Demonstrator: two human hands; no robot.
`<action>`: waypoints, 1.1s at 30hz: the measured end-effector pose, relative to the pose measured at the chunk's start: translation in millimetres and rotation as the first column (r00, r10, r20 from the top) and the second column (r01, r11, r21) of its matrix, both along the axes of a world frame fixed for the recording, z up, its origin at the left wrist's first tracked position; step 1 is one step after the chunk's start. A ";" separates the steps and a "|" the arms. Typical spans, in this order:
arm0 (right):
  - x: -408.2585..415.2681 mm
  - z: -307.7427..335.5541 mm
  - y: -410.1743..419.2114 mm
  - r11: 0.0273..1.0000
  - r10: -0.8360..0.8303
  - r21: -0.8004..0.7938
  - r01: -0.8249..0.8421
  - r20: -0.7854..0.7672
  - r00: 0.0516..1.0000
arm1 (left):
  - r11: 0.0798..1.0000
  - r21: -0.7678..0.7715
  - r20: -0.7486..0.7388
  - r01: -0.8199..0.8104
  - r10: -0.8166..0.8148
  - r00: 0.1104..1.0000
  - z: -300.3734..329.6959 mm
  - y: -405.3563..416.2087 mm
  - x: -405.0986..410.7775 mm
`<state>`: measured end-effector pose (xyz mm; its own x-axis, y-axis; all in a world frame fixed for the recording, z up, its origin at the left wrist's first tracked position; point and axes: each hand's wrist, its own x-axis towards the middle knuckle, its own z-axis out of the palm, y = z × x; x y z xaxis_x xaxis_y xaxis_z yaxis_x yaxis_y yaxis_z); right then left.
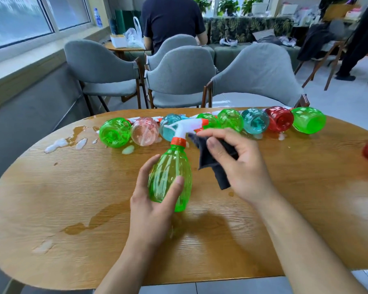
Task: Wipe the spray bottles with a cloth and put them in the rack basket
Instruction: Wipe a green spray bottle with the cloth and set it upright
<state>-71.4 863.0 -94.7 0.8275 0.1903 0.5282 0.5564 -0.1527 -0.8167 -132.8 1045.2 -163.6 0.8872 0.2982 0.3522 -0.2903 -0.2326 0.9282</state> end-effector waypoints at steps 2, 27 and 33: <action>-8.5 -11.2 12.6 0.986 -0.002 -0.164 0.012 0.065 0.998 | 0.991 -0.134 -0.026 0.025 -0.029 0.999 4.8 -0.8 1.7; -53.8 17.9 17.4 0.970 -0.241 0.044 0.237 0.197 0.950 | 0.927 0.350 0.243 -0.135 0.049 0.969 41.2 5.3 -8.4; -82.9 19.2 30.6 0.876 -0.225 -0.239 0.419 0.565 0.794 | 0.904 0.364 0.246 -0.225 0.140 0.959 50.5 -4.8 -17.2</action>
<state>-154.3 893.6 -75.4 0.5034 0.2058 0.8392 0.7379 -0.6076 -0.2937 -150.0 1040.4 -113.1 0.7237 0.2513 0.6428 -0.3851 -0.6259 0.6782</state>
